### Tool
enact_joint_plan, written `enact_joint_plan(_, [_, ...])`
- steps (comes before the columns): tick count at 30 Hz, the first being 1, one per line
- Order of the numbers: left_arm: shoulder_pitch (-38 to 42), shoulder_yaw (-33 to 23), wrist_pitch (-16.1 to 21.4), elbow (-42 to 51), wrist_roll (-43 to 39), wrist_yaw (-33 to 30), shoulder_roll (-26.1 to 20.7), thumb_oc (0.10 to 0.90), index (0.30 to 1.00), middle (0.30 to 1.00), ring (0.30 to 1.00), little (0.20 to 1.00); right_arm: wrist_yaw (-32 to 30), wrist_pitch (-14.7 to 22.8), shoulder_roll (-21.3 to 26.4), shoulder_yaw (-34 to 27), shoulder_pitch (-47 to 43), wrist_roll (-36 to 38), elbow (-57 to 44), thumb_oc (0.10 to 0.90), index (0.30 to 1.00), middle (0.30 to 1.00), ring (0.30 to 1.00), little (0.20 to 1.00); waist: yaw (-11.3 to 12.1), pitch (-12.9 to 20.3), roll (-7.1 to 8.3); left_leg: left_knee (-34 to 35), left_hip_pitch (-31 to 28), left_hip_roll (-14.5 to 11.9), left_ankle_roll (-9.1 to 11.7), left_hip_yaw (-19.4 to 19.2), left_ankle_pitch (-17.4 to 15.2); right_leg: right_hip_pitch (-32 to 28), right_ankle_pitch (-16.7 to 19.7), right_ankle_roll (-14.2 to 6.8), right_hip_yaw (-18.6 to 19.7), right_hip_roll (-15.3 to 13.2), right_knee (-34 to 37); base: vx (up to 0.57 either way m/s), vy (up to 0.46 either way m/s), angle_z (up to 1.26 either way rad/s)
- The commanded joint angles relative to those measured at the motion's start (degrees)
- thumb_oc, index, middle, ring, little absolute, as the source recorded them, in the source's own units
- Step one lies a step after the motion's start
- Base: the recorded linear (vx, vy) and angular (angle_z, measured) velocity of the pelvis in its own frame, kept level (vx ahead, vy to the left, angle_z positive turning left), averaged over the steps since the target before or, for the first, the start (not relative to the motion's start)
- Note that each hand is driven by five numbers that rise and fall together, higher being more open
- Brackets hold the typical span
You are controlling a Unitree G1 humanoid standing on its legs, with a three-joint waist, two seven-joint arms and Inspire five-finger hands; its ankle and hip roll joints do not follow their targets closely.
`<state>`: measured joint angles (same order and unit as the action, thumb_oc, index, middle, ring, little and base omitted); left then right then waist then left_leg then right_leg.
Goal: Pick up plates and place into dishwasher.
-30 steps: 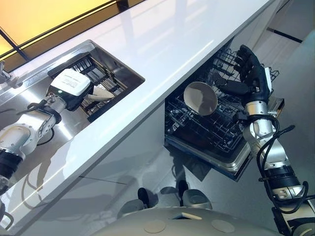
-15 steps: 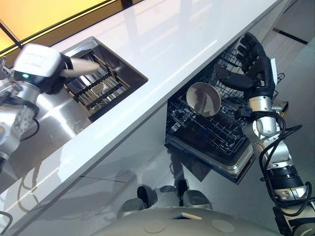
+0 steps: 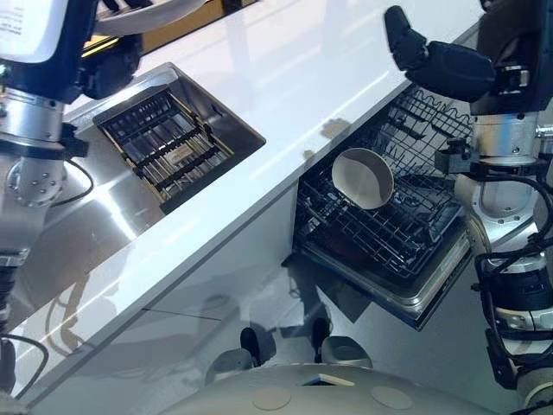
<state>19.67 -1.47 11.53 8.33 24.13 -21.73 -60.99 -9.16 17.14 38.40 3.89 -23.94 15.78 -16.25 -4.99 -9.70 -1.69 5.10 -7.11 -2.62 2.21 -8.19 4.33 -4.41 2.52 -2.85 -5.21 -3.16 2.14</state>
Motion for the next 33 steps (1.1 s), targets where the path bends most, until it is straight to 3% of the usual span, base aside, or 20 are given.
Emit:
enact_joint_plan(1, [10.0,1.4,0.9,0.7,-4.4,-0.3,-0.3,0.1,0.3,0.3,0.3,0.2,6.3,-0.9,1.4,2.7,-5.4,5.8,-4.9,0.8,0.9,0.9,0.9,0.9,0.3,5.5,-0.31,-0.7,0.4,4.5,-1.4,2.1,-4.7,2.0,-7.2,-3.1,-1.9,4.3,-8.8,-0.01,-0.035,0.0])
enact_joint_plan(10, [14.5,9.1,0.8,3.3,-6.4,6.4,2.8,0.1,0.3,0.3,0.3,0.2,6.8,-2.6,0.0,7.5,-9.5,-0.6,-3.9,0.8,0.9,0.9,0.9,0.9,0.7,5.7,0.32,-0.7,0.4,4.2,-1.3,2.4,-4.6,1.5,-6.6,-3.1,-1.9,4.5,-7.7,0.0,-0.014,0.03])
enact_joint_plan(22, [15.4,11.6,2.0,4.2,-7.5,10.4,2.9,0.1,0.3,0.3,0.3,0.2,8.0,-6.9,3.9,8.1,-11.8,-4.5,-0.2,0.8,0.9,0.9,0.9,0.9,0.8,6.0,0.81,-0.6,0.5,3.9,-1.2,2.5,-4.4,1.5,-6.3,-3.3,-1.9,4.4,-7.5,0.0,-0.001,0.0])
enact_joint_plan(25, [15.1,11.5,2.6,4.1,-7.2,10.6,3.0,0.1,0.3,0.3,0.3,0.2,12.5,-8.4,4.7,8.5,-11.3,-4.8,0.2,0.8,0.9,0.9,0.9,0.9,0.7,6.0,0.92,-0.6,0.6,3.9,-1.3,2.6,-4.3,1.6,-6.2,-3.3,-1.9,4.3,-7.7,0.0,0.0,0.0])
enact_joint_plan(28, [15.2,11.5,3.4,3.8,-8.0,11.1,2.4,0.1,0.3,0.3,0.3,0.2,21.5,-11.8,7.8,10.0,-11.6,-4.0,0.2,0.8,0.9,0.9,0.9,0.9,0.6,6.3,1.22,-0.6,0.8,3.9,-1.3,2.6,-4.1,1.8,-6.2,-3.4,-2.0,4.2,-7.8,0.0,0.0,0.0])
enact_joint_plan(33, [15.7,12.6,3.8,3.5,-9.1,11.4,1.9,0.1,0.3,0.3,0.3,0.2,23.5,-10.5,11.0,13.1,-14.3,-2.6,1.6,0.8,0.9,0.9,0.9,0.9,0.7,6.5,1.71,-0.6,0.8,3.7,-1.2,2.8,-3.7,1.7,-6.0,-3.2,-2.0,4.2,-7.6,0.0,0.0,0.0])
